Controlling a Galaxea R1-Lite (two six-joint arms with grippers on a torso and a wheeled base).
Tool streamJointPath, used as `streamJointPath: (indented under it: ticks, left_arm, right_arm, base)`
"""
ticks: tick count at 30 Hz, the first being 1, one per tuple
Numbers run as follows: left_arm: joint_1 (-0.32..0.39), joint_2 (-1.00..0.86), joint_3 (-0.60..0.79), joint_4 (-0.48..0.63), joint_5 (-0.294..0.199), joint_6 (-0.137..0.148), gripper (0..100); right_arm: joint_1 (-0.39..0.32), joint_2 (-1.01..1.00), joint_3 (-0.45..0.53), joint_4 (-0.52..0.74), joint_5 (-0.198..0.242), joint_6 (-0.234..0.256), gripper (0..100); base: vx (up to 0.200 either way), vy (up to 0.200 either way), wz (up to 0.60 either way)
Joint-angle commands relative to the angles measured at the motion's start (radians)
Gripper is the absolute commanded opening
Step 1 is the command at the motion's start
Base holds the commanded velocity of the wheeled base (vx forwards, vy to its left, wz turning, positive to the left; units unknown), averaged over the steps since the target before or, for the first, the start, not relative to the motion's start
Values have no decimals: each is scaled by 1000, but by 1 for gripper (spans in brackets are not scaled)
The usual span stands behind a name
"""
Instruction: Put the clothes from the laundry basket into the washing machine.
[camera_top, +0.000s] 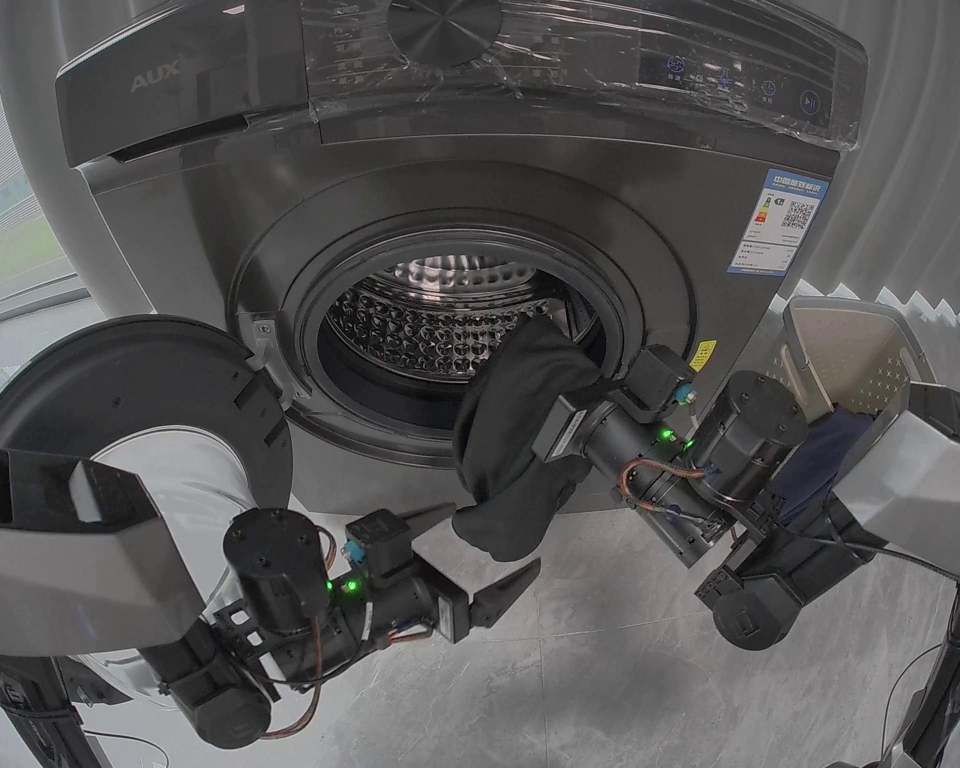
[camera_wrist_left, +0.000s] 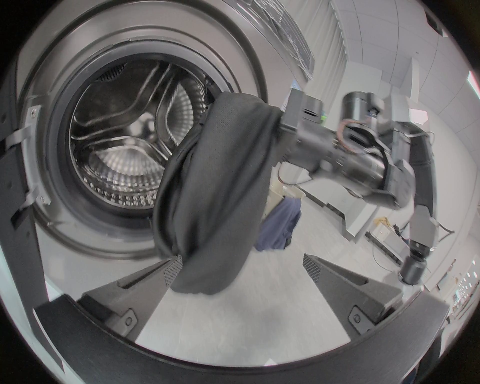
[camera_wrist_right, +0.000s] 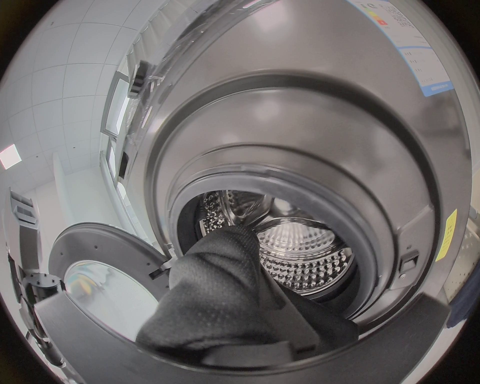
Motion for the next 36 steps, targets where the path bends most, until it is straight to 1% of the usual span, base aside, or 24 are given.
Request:
streamJointPath:
  ticks: [1, 7, 12, 17, 18, 21, 24, 25, 27, 29, 31, 33, 36]
  left_arm:
    - [20, 100, -142, -6, 25, -8, 100]
    - [30, 159, -226, -4, 28, -9, 100]
    - [60, 200, -292, -4, 58, -13, 100]
    - [82, 220, -327, -4, 72, -23, 100]
    - [83, 223, -333, -4, 87, -25, 0]
    - [85, 240, -358, -4, 126, -28, 0]
    - [85, 243, -379, -4, 130, -32, 0]
    - [86, 243, -386, -4, 130, -40, 0]
    - [88, 237, -390, -4, 135, -52, 0]
    - [97, 228, -390, -4, 149, -55, 0]
    - [108, 205, -389, -4, 158, -57, 0]
    - [109, 166, -379, -3, 158, -62, 0]
    - [111, 133, -366, -3, 158, -66, 0]
  right_arm:
    - [54, 11, 4, 3, -3, 2, 0]
    - [82, 11, 8, 3, -5, 3, 0]
    - [106, 4, 24, 3, -6, 8, 0]
    - [122, -1, 37, 1, -6, 8, 0]
    - [122, -4, 39, 1, -6, 10, 0]
    - [126, -9, 44, 1, -6, 11, 0]
    - [128, -10, 51, -2, -6, 16, 0]
    - [126, -12, 56, -4, -9, 16, 0]
    - [120, -18, 67, -7, -29, 16, 0]
    - [106, -36, 80, -2, -34, 17, 0]
    - [76, -44, 91, 1, -36, 25, 0]
    - [22, -43, 106, 1, -36, 31, 0]
    - [-7, -38, 140, -7, -32, 31, 0]
  base:
    - [0, 0, 0]
    - [0, 0, 0]
    - [0, 0, 0]
    - [0, 0, 0]
    - [0, 0, 0]
    - [0, 0, 0]
    - [0, 0, 0]
    - [0, 0, 0]
    - [0, 0, 0]
    - [0, 0, 0]
    - [0, 0, 0]
    - [0, 0, 0]
    - [0, 0, 0]
